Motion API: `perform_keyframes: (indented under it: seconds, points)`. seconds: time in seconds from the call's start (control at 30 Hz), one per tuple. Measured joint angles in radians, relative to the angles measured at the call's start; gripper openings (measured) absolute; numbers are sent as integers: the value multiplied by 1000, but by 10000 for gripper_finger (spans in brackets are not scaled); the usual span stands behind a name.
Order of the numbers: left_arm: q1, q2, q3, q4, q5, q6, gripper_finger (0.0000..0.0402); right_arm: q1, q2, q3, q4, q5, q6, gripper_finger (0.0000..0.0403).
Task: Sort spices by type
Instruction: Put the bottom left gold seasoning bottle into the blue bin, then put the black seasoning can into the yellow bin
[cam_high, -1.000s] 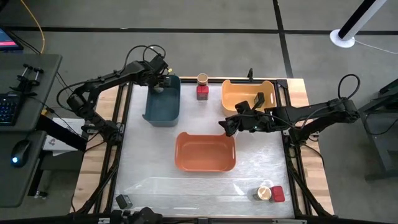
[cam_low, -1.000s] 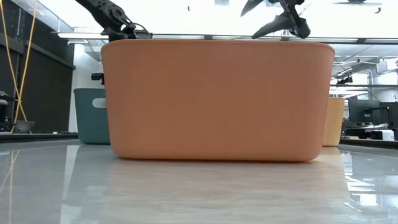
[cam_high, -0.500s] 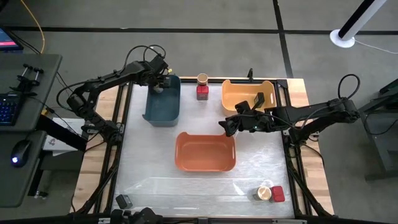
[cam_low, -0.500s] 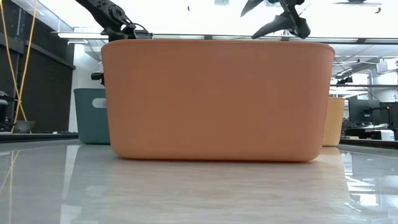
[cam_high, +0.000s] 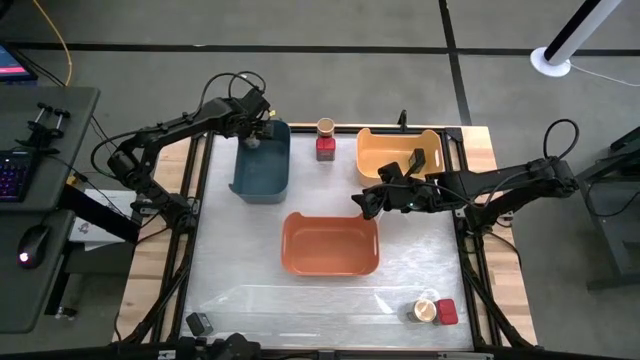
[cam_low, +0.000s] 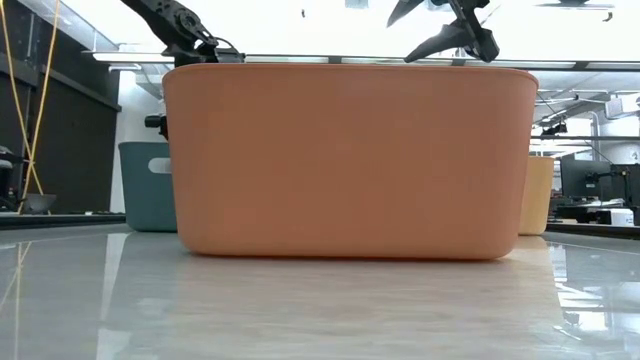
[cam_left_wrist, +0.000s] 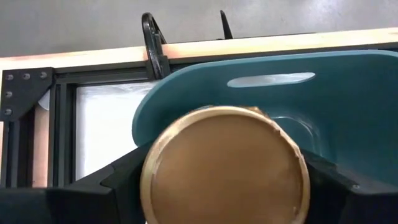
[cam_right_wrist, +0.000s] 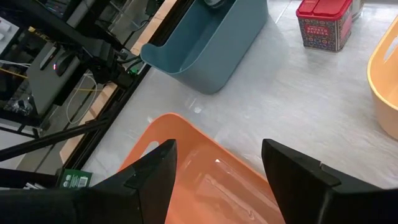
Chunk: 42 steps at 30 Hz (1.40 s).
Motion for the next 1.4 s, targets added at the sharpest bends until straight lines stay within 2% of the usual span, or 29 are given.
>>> perform_keyframes:
  seconds: [0.63,0.83,0.97,1.17,1.4]
  points:
    - [0,-2,1,19,-14,4,291,0,0,0,0,0,0,232]
    - [-1,-13,50,39,18,73,291,0,0,0,0,0,0,232]
    - [-41,-18,75,28,107,115,291,0,0,0,0,1,-1,232]
    - [-252,-37,75,36,110,181,291,-1,0,0,0,19,-24,232]
    - [-686,-40,65,97,102,205,291,-1,0,0,-10,22,-68,232]
